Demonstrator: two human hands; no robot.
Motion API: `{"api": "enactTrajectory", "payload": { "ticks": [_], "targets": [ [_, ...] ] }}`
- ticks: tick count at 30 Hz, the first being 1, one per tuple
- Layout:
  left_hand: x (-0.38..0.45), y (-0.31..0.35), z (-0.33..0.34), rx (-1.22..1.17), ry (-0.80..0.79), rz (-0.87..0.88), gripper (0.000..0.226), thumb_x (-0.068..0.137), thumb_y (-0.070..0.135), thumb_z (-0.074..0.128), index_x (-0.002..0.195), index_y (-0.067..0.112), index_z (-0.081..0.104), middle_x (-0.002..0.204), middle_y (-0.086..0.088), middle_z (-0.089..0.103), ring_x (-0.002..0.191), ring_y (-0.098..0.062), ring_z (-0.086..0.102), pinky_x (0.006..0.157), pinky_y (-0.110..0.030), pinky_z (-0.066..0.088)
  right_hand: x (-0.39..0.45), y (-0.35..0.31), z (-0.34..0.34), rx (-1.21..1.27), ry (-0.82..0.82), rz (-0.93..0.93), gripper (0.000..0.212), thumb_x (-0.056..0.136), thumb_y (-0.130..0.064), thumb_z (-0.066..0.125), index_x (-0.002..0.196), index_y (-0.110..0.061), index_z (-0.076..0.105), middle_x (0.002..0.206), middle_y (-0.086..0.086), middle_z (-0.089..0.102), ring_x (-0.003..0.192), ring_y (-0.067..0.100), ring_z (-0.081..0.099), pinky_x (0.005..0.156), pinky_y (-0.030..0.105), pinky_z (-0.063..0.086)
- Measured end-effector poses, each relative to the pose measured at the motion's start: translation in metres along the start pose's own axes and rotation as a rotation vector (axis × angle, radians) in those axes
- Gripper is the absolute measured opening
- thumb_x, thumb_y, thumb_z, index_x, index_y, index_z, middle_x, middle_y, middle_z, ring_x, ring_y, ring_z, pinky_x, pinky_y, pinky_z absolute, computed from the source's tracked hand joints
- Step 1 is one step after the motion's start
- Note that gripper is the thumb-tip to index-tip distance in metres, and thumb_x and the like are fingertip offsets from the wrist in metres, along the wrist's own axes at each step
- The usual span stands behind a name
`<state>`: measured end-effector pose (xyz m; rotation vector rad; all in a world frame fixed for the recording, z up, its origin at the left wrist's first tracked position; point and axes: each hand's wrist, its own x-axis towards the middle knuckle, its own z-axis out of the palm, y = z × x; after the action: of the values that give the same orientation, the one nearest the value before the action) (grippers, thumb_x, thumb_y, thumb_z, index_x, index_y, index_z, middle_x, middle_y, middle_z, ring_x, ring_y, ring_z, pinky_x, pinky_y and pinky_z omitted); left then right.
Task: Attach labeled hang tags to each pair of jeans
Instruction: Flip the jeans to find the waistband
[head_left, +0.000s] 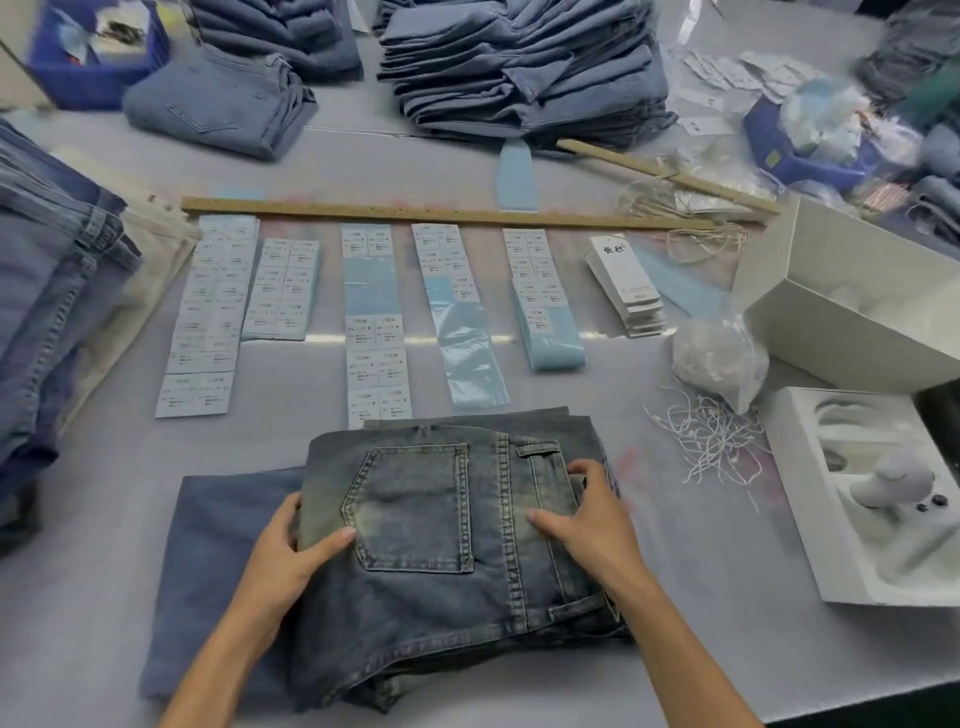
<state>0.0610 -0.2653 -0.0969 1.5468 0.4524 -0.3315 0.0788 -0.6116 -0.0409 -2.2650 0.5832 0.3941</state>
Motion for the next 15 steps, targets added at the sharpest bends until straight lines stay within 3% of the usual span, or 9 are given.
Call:
{"api": "enactTrajectory", "payload": {
  "ticks": [3, 4, 6, 9, 11, 13, 15],
  "targets": [
    [-0.007, 0.010, 0.002, 0.055, -0.037, 0.046, 0.054, 0.073, 0.029, 0.086, 0.119, 0.041, 0.060, 0.114, 0.012, 0.074, 0.100, -0.008, 0.072, 0.085, -0.031, 0.058, 0.005, -0.009, -0.013, 0.071, -0.069, -0.022, 0.065, 0.071, -0.032, 0.090, 0.115, -0.039, 0.043, 0.111, -0.010, 0.062, 0.083, 0.001, 0.063, 0.065, 0.017, 0.051],
    [-0.010, 0.012, 0.000, 0.055, -0.057, 0.068, 0.055, 0.074, 0.032, 0.088, 0.120, 0.041, 0.059, 0.113, 0.009, 0.075, 0.099, -0.010, 0.073, 0.083, -0.030, 0.060, 0.007, -0.009, -0.022, 0.139, -0.071, -0.044, 0.064, 0.069, -0.032, 0.091, 0.114, -0.043, 0.046, 0.113, -0.008, 0.063, 0.086, 0.000, 0.064, 0.065, 0.015, 0.051],
    [-0.016, 0.014, -0.007, 0.037, -0.054, 0.106, 0.061, 0.072, 0.040, 0.091, 0.123, 0.036, 0.058, 0.110, 0.003, 0.076, 0.095, -0.014, 0.075, 0.076, -0.025, 0.061, 0.006, -0.009, -0.041, 0.258, -0.050, -0.130, 0.071, 0.062, -0.039, 0.092, 0.118, -0.048, 0.050, 0.115, -0.007, 0.067, 0.097, 0.008, 0.068, 0.077, 0.026, 0.057],
    [-0.024, 0.005, -0.021, 0.081, 0.102, 0.091, 0.058, 0.071, 0.032, 0.093, 0.117, 0.038, 0.058, 0.104, 0.001, 0.077, 0.090, -0.016, 0.075, 0.072, -0.027, 0.061, 0.000, -0.004, -0.049, 0.495, -0.117, -0.111, 0.075, 0.066, -0.031, 0.093, 0.128, -0.043, 0.052, 0.108, -0.001, 0.072, 0.095, 0.016, 0.073, 0.074, 0.034, 0.062],
    [-0.028, -0.004, -0.027, 0.223, 0.234, 0.024, 0.058, 0.076, 0.013, 0.089, 0.116, 0.037, 0.054, 0.107, -0.006, 0.074, 0.091, -0.024, 0.072, 0.076, -0.037, 0.058, -0.005, 0.004, -0.039, 0.369, -0.183, -0.011, 0.067, 0.079, -0.022, 0.086, 0.134, -0.035, 0.049, 0.111, 0.001, 0.066, 0.096, 0.015, 0.071, 0.080, 0.037, 0.062],
    [-0.029, -0.007, -0.024, 0.502, 0.384, 0.036, 0.067, 0.077, 0.002, 0.085, 0.129, 0.027, 0.051, 0.121, -0.016, 0.062, 0.099, -0.032, 0.063, 0.087, -0.047, 0.052, -0.009, 0.017, -0.026, 0.247, -0.184, 0.050, 0.049, 0.086, -0.019, 0.079, 0.129, -0.025, 0.055, 0.104, 0.002, 0.066, 0.089, 0.015, 0.066, 0.084, 0.042, 0.061],
    [-0.030, -0.004, -0.012, 0.690, 0.495, 0.185, 0.069, 0.075, -0.003, 0.083, 0.134, 0.017, 0.054, 0.125, -0.016, 0.054, 0.113, -0.038, 0.055, 0.103, -0.053, 0.044, -0.014, 0.025, -0.018, 0.227, -0.118, 0.083, 0.029, 0.089, -0.019, 0.077, 0.115, -0.022, 0.064, 0.088, -0.001, 0.068, 0.081, 0.013, 0.064, 0.082, 0.041, 0.059]
  ]
}}
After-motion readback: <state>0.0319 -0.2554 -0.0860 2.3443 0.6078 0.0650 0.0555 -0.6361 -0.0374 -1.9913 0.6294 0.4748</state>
